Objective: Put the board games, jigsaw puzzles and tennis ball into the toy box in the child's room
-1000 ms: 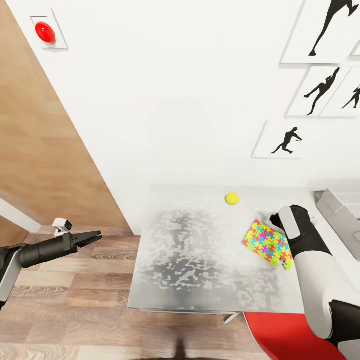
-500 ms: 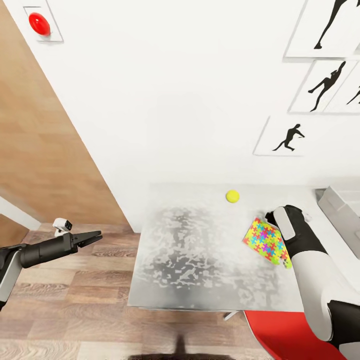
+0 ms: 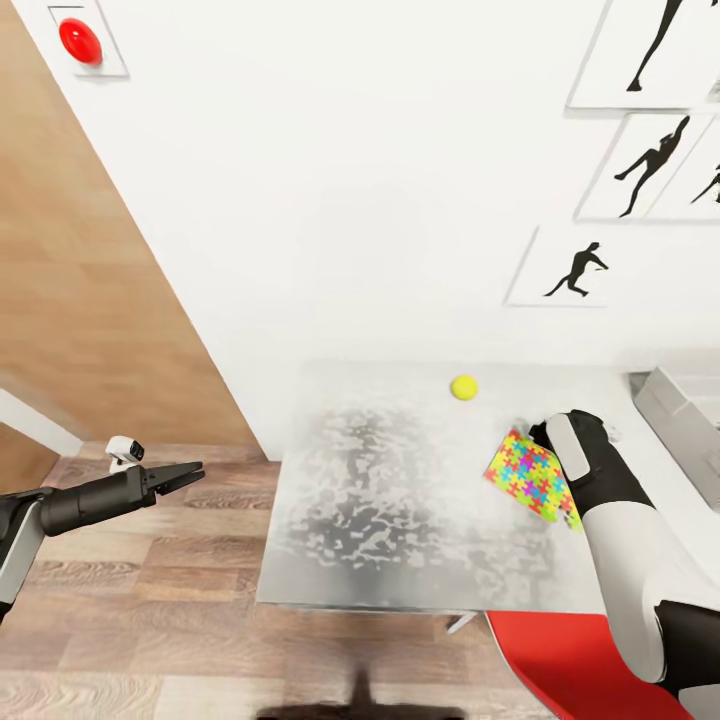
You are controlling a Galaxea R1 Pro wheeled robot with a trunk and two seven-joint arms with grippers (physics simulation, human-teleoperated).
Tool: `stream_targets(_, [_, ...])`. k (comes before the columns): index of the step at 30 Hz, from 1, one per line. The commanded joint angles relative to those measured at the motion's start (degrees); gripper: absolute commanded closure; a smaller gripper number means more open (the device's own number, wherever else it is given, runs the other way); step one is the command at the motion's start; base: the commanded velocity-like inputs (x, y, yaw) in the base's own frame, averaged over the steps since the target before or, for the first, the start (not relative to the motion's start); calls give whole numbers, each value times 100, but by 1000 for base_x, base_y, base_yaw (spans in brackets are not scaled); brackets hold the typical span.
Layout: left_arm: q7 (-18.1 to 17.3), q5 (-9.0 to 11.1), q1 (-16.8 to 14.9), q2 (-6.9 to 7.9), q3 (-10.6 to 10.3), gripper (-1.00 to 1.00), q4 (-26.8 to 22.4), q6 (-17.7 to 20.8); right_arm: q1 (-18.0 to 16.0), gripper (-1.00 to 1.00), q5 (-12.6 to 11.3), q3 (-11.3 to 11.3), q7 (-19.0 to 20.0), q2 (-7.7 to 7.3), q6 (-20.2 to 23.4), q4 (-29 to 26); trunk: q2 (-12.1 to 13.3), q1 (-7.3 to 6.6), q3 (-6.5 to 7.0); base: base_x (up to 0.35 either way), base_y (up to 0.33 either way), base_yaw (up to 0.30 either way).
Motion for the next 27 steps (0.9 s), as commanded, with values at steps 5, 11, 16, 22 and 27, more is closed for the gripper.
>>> stream_targets(5, [-7,18,-3,2,-2,-100,-1,48,-3,-100,-58,5,-47,1,12,-7,-10,1,-9,-133,0,0])
stream_targets(11, [-7,16,-3,3,-2,-100,-1,48,1,-100,-58,5,-46,-7,12,-7,-10,1,-9,-72,25,0])
stream_targets(16, [-7,15,-3,2,-2,-100,-1,48,5,-100,-58,13,-46,-7,12,-7,-10,1,-9,-51,52,0])
stream_targets(22, [-7,15,-3,2,-2,-100,-1,48,5,-100,-58,22,-46,-16,12,-7,-10,1,-9,-56,170,0])
stream_targets(27, [-7,15,-3,8,0,-100,-1,48,5,-100,-58,22,70,-24,12,-7,-10,1,-9,-23,162,0])
